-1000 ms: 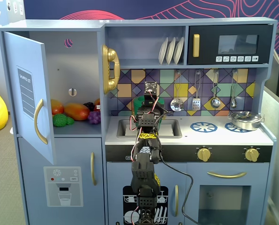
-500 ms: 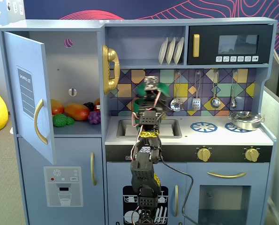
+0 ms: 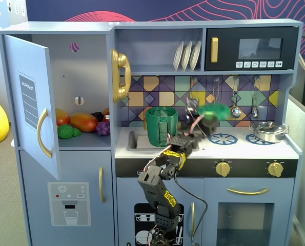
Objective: Take off the lid from the green recipient and place it on the counter
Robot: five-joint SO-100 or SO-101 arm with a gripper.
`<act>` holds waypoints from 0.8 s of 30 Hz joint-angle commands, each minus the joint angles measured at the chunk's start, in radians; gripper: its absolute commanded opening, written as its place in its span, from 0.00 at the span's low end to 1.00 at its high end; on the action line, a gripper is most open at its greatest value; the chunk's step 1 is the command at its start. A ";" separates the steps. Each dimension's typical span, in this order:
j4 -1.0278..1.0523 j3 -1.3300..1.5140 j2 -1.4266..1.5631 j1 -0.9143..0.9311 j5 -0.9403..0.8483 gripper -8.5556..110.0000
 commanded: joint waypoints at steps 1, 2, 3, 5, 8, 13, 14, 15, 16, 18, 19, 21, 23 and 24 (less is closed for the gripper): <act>-0.150 0.054 -0.041 0.028 -0.031 0.07; -0.169 0.069 -0.057 0.029 -0.032 0.07; -0.178 0.078 -0.067 0.029 -0.034 0.07; -0.215 0.095 -0.098 0.031 -0.038 0.07; -0.249 0.106 -0.141 0.035 -0.041 0.07; -0.259 0.110 -0.181 0.044 -0.044 0.07; -0.261 0.115 -0.186 0.044 -0.044 0.07; -0.261 0.120 -0.187 0.044 -0.044 0.07; -0.261 0.127 -0.190 0.046 -0.046 0.07; -0.261 0.144 -0.193 0.046 -0.048 0.07; -0.261 0.152 -0.193 0.046 -0.048 0.07; -0.259 0.167 -0.195 0.044 -0.044 0.07; -0.253 0.178 -0.195 0.044 -0.040 0.07; -0.249 0.181 -0.193 0.043 -0.038 0.07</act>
